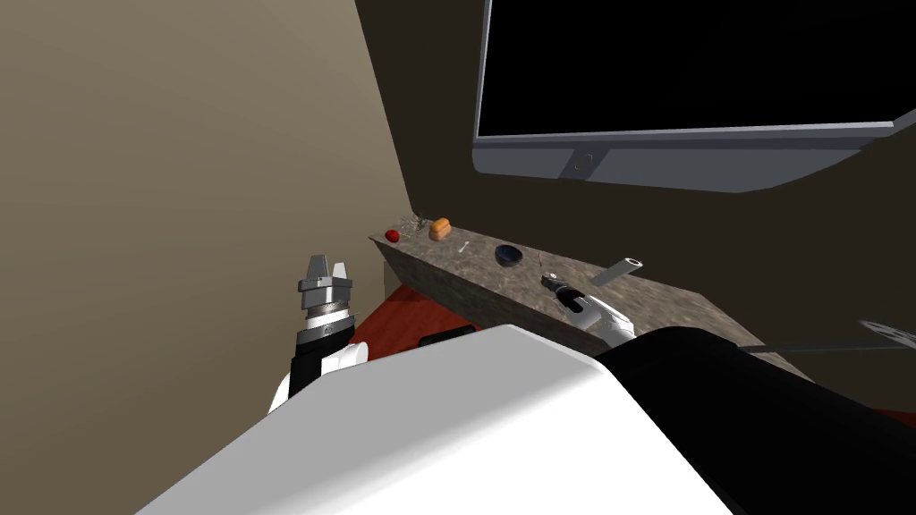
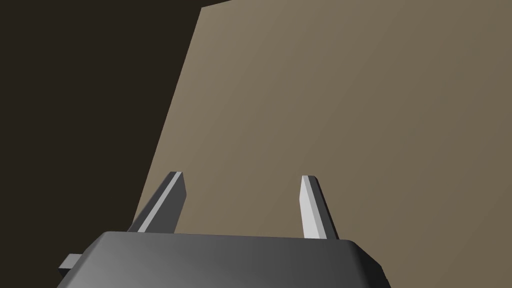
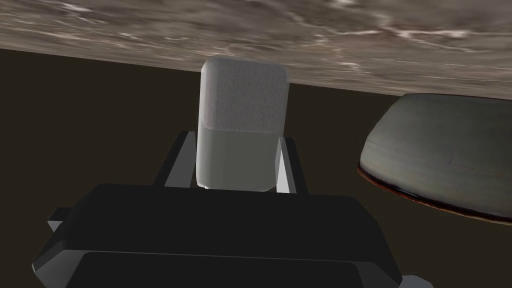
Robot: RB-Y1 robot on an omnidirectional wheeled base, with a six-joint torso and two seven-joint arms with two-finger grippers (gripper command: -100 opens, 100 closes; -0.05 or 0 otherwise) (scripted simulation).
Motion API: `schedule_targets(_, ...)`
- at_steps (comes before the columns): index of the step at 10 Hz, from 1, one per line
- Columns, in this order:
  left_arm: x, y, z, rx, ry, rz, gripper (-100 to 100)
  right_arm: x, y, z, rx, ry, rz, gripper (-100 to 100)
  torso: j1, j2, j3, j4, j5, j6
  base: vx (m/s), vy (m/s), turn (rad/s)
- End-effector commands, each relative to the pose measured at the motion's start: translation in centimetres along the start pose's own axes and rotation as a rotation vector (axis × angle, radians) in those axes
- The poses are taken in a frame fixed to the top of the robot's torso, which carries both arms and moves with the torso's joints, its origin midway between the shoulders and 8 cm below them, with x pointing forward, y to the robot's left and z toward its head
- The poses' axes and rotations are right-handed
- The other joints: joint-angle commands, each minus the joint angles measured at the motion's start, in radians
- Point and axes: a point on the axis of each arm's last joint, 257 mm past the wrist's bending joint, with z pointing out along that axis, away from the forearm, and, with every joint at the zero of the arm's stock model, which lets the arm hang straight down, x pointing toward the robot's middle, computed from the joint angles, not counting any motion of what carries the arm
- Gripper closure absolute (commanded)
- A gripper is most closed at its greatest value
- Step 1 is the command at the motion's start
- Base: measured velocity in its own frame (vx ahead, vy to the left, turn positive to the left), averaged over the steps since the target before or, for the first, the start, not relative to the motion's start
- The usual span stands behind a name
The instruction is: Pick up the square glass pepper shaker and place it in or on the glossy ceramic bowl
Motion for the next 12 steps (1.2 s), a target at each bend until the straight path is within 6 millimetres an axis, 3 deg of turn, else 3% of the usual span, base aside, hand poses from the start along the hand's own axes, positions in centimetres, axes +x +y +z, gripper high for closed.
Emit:
schedule_targets(1,0.0,0.0,0.0,0.0,0.0,0.0,0,0.1,-1.8,-0.7,0.023,0.007,-0.013,100,0.0,0.0,0.0,0.0,0.0,0.0,0.043,0.073,-0.034)
schedule_targets(7,0.0,0.0,0.0,0.0,0.0,0.0,0,-1.0,-9.2,-4.0,0.119,0.028,-0.077,100,0.017,-0.004,-0.003,-0.001,0.005,0.001,0.09,0.188,-0.075)
schedule_targets(10,0.0,0.0,0.0,0.0,0.0,0.0,0,-2.7,-13.2,-6.0,0.171,0.033,-0.121,100,0.016,-0.006,-0.003,-0.001,0.006,0.0,0.124,0.197,-0.082)
schedule_targets(12,0.0,0.0,0.0,0.0,0.0,0.0,0,-4.2,-14.5,-6.7,0.188,0.03,-0.144,100,0.016,-0.007,-0.004,-0.001,0.006,0.0,0.088,0.185,-0.054)
